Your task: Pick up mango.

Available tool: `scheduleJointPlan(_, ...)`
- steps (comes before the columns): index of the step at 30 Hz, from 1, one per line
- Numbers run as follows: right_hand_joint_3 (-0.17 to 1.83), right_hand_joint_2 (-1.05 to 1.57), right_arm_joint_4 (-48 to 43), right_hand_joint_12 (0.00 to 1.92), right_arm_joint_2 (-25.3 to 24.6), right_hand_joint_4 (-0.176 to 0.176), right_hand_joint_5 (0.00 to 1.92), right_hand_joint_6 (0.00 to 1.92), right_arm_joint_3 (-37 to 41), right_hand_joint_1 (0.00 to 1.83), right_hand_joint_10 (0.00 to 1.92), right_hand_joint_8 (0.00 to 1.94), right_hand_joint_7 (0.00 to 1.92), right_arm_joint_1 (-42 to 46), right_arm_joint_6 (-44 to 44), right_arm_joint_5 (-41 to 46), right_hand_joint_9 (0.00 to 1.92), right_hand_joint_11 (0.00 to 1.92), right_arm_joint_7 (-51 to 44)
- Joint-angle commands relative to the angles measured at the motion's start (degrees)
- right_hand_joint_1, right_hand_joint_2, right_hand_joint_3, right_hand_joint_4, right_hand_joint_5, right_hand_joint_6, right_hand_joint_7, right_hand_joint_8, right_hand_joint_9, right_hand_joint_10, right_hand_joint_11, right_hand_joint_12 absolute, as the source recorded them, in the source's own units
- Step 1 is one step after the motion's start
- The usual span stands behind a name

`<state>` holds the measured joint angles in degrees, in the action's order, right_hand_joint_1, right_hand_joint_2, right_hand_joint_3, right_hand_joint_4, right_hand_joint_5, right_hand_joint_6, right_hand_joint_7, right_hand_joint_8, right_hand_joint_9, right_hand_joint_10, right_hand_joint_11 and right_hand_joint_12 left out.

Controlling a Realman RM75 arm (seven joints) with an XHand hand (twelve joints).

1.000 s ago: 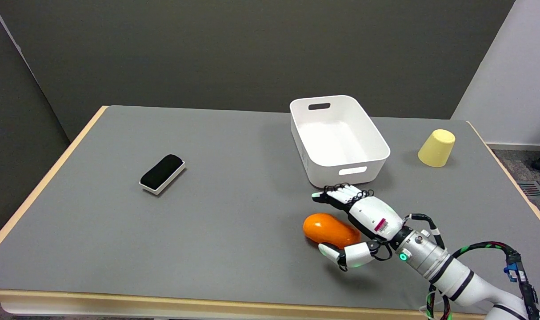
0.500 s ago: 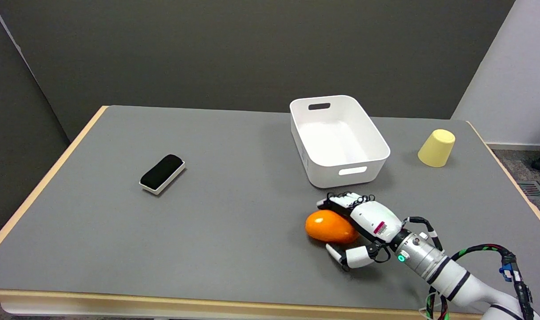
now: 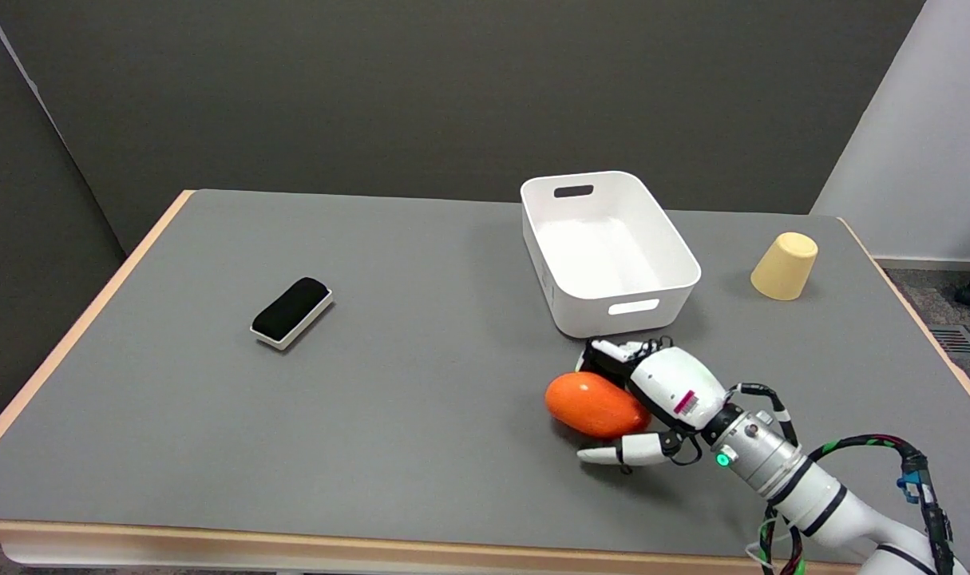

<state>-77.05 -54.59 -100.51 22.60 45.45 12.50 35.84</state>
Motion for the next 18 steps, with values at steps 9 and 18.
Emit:
scheduleJointPlan(9, 0.33, 1.15, -11.5, 1.9, 3.8, -0.176, 0.61, 1.54, 11.8, 1.16, 1.37, 1.59, 0.67, -4.2, 8.9, 8.8, 0.8, 0.67, -10.9)
scheduleJointPlan(18, 0.36, 1.15, 1.5, 1.91, 5.4, -0.176, 0.6, 1.56, 8.5, 1.16, 1.39, 1.62, 0.66, -25.3, -6.6, 17.5, 0.81, 0.68, -14.4)
